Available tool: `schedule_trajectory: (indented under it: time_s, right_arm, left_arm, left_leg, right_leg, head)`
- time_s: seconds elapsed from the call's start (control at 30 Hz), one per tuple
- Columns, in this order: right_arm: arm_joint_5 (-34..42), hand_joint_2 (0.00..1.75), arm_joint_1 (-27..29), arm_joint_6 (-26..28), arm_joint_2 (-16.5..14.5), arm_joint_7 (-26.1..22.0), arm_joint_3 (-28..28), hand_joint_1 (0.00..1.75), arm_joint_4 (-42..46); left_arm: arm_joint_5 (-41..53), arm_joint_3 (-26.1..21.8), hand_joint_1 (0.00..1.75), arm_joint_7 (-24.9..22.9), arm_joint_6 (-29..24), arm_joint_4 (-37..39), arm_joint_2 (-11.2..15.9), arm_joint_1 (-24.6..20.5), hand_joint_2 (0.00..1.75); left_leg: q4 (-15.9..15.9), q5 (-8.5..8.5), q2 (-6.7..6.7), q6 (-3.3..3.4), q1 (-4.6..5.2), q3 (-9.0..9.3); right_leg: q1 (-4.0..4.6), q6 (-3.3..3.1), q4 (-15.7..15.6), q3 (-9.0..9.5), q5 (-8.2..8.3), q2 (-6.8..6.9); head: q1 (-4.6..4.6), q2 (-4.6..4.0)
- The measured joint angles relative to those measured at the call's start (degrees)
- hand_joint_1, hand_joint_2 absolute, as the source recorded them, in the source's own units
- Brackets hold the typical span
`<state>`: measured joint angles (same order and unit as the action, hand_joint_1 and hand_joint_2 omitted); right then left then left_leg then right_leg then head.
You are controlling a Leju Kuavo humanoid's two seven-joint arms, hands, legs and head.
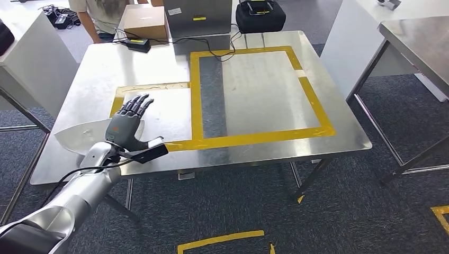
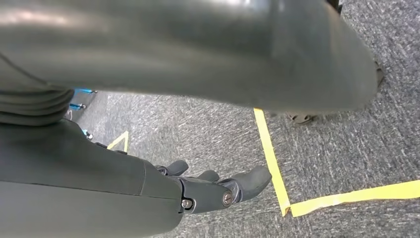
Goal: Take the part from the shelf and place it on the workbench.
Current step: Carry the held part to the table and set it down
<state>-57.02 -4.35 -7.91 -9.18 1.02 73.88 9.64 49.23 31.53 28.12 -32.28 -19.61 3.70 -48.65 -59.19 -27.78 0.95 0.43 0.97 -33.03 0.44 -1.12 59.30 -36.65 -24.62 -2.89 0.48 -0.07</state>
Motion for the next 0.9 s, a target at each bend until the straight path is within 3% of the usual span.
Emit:
schedule_trajectory:
  time_s: [0.2, 0.3, 0.37, 0.43, 0.47, 0.5, 0.53, 0.6, 0.67, 0.8, 0.83, 0.9]
  right_arm:
    - [0.3, 0.0, 0.0, 0.1, 0.0, -0.8, 0.1, 0.0, 0.0]
    - [0.4, 0.0, 0.0, 0.1, 0.0, -1.4, 0.4, 0.0, 0.0]
    - [0.4, 0.0, 0.0, 0.0, 0.0, -1.7, 0.4, 0.0, 0.0]
    - [0.4, 0.0, -0.1, -0.1, 0.0, -1.9, 0.4, 0.0, 0.0]
    - [0.4, 0.0, -0.1, -0.1, 0.0, -1.8, 0.4, 0.0, 0.0]
    - [0.3, 0.0, -0.1, 0.0, 0.0, -1.7, 0.4, 0.0, 0.0]
    - [0.3, 0.0, 0.0, 0.0, 0.0, -1.6, 0.4, 0.0, 0.0]
    - [0.3, 0.0, -0.1, 0.1, 0.0, -1.4, 0.4, 0.0, 0.0]
    - [0.2, 0.0, -0.2, 0.1, 0.0, -1.2, 0.4, 0.0, 0.0]
    - [0.1, 0.0, -0.5, 0.3, -0.1, -0.7, 0.5, 0.0, 0.0]
    - [0.2, 0.0, -0.5, 0.4, -0.1, -0.6, 0.5, 0.0, 0.0]
    - [0.2, 0.0, -0.6, 0.6, -0.1, -0.5, 0.7, 0.0, 0.0]
  left_arm:
    - [-3.3, -0.4, 0.0, -1.1, 3.2, -11.1, -0.3, 0.1, 0.0]
    - [-1.6, 0.0, 0.0, -3.2, 2.4, -15.4, -0.6, 0.6, 0.0]
    - [-0.4, 0.5, 0.0, -4.2, 1.8, -17.1, -0.7, 1.1, 0.0]
    - [0.4, 1.0, 0.0, -4.9, 1.3, -18.1, -0.7, 1.9, 0.0]
    - [0.6, 1.2, 0.0, -5.1, 1.2, -18.5, -0.7, 2.5, 0.0]
    - [0.6, 1.4, 0.0, -5.2, 1.2, -18.7, -0.6, 3.0, 0.0]
    - [0.6, 1.5, 0.0, -5.3, 1.2, -19.0, -0.5, 3.4, 0.0]
    - [0.6, 1.6, 0.0, -5.3, 1.2, -19.6, -0.3, 3.7, 0.0]
    - [0.5, 1.7, 0.0, -5.4, 1.2, -20.2, -0.1, 3.8, 0.0]
    - [0.0, 2.0, 0.0, -5.3, 1.4, -21.1, 0.5, 4.2, 0.0]
    - [-0.1, 2.0, 0.0, -5.3, 1.6, -21.2, 0.6, 4.3, 0.0]
    - [-0.2, 2.1, 0.0, -5.4, 2.0, -21.4, 0.9, 4.5, 0.0]
  left_leg:
    - [-0.3, 0.06, 0.05, 0.59, 0.42, -0.09]
    - [0.8, 1.06, -0.37, 1.4, 0.12, 0.33]
    - [1.7, 1.8, -0.83, 1.87, -0.21, 0.46]
    - [1.8, 2.07, -1.23, 1.98, -0.27, 0.1]
    - [1.7, 2.14, -1.42, 1.92, -0.34, -0.15]
    - [1.4, 2.2, -1.59, 1.8, -0.46, -0.42]
    - [1.1, 2.24, -1.72, 1.6, -0.66, -0.74]
    - [0.2, 2.15, -1.88, 0.92, -1.09, -1.54]
    - [-0.6, 2.11, -1.92, 0.02, -1.17, -2.23]
    - [-0.9, 2.3, -1.78, -1.61, -1.13, -2.84]
    - [-1.8, 1.25, -1.66, -1.94, -1.22, -3.27]
    - [-7.0, -3.01, -1.4, -2.5, -1.39, -5.08]
  right_leg:
    - [-0.29, 0.63, -0.2, 0.07, 0.28, -0.03]
    - [-0.33, 1.32, -0.2, 0.06, 0.13, 0.19]
    - [-0.4, 1.89, 3.4, -1.44, -2.81, 1.26]
    - [-0.83, 2.5, 11.1, -4.39, -6.99, 2.06]
    - [-1.09, 2.81, 14.1, -5.43, -8.06, 2.2]
    - [-1.32, 3.1, 15.2, -5.59, -8.09, 2.29]
    - [-1.54, 3.39, 14.0, -4.6, -7.1, 2.42]
    - [-1.95, 4.0, 6.8, -0.28, -4.49, 2.81]
    - [-1.95, 3.67, 1.8, 2.46, -3.06, 2.8]
    - [-1.89, 1.43, 1.0, 2.03, -2.49, 2.56]
    - [-1.94, 0.93, 0.8, 1.81, -2.11, 2.59]
    - [-1.98, 0.21, 0.5, 1.07, -1.3, 2.64]
  head:
    - [-0.01, 0.0]
    - [0.0, -0.01]
    - [0.05, -0.01]
    - [0.07, 0.0]
    - [0.07, 0.0]
    - [0.07, 0.0]
    - [0.07, 0.0]
    - [0.09, 0.0]
    - [0.09, 0.0]
    - [0.08, 0.0]
    - [0.03, 0.0]
    - [-0.11, 0.0]
